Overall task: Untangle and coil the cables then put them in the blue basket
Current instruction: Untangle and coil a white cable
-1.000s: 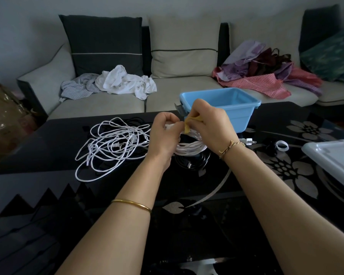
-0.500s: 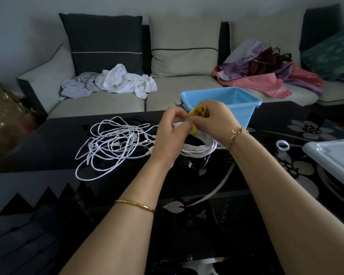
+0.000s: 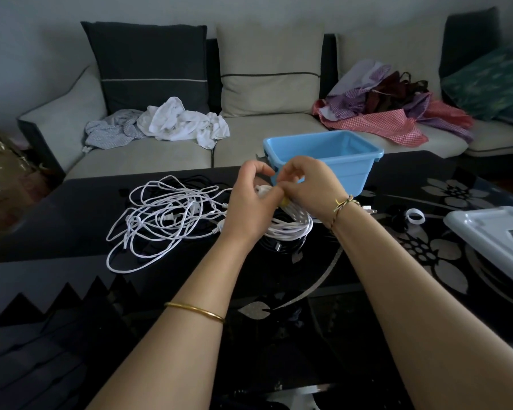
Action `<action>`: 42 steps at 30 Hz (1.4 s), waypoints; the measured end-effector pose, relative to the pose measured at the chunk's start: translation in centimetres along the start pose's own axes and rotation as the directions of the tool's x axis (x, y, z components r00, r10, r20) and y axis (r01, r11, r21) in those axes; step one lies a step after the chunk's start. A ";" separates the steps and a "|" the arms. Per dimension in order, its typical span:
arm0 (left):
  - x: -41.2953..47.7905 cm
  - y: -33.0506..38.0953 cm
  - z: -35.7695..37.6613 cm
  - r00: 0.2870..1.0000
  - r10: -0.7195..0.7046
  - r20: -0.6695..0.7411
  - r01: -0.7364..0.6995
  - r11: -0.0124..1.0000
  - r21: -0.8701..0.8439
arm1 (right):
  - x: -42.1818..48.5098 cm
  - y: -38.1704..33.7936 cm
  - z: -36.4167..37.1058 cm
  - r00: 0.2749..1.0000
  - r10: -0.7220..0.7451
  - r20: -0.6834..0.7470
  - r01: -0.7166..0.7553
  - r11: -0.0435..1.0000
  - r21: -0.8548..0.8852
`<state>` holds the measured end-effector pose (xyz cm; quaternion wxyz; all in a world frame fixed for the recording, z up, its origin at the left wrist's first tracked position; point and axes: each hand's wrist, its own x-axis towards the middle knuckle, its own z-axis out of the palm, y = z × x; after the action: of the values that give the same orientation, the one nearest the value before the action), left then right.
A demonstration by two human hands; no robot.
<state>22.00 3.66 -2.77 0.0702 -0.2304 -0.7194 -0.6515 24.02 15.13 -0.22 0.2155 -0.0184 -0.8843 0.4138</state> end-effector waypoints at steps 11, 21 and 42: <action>0.6 -0.2 0.2 1.000 0.022 -0.017 -0.018 0.975 0.220 | 0.3 0.9 0.2 0.994 0.092 -0.056 -0.086 0.990 0.109; 0.5 0.2 0.2 0.999 -0.041 0.012 0.036 0.971 0.238 | 0.2 0.6 -0.3 0.992 0.069 -0.110 -0.062 0.996 0.058; 1.3 -0.7 -1.0 0.953 -0.103 -0.285 0.123 0.991 0.055 | -1.1 -1.5 -0.1 0.991 -0.135 0.009 0.135 0.979 -0.151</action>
<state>20.39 2.93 -2.71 0.1427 -0.0910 -0.7370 -0.6544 25.28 14.01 0.53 0.2417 0.0248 -0.9122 0.3299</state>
